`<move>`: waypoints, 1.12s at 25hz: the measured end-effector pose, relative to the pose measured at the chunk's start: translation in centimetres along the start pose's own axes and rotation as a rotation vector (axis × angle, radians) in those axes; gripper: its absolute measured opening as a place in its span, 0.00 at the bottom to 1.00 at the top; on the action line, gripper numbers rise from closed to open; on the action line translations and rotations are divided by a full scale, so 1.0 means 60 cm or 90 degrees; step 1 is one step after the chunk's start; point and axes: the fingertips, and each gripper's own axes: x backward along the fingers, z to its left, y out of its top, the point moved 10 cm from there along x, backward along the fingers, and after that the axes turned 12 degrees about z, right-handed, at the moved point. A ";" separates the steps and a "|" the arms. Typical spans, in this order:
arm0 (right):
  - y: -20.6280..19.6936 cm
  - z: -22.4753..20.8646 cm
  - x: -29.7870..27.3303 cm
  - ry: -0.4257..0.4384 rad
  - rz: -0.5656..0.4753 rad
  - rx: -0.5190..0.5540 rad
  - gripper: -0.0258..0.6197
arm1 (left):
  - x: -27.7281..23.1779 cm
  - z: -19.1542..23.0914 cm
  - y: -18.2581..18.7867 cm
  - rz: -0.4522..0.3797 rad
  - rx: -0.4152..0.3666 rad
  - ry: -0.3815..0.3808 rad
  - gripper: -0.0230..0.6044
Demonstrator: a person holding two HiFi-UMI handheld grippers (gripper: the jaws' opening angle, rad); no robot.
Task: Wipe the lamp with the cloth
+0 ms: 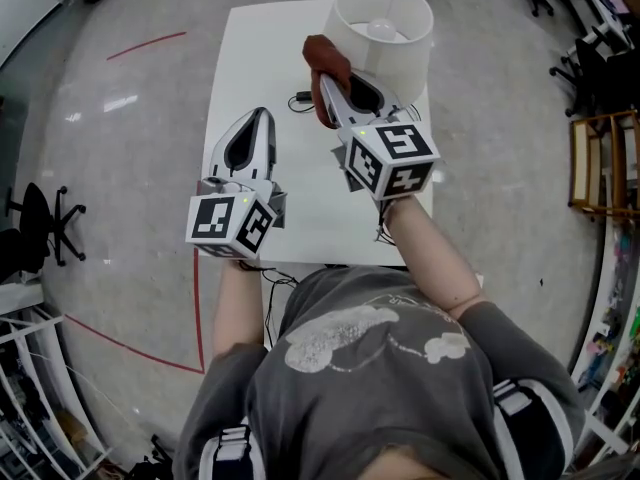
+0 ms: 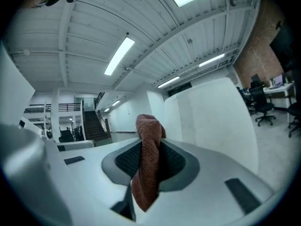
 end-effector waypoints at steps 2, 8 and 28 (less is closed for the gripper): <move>-0.018 0.002 -0.007 -0.003 0.023 0.005 0.17 | 0.002 0.007 -0.010 0.005 0.012 0.000 0.05; -0.084 0.000 -0.011 0.017 0.108 0.028 0.17 | 0.005 0.009 -0.058 0.028 0.055 0.025 0.05; -0.066 -0.063 0.092 0.248 0.112 0.131 0.17 | 0.006 -0.162 -0.081 0.012 0.038 0.166 0.05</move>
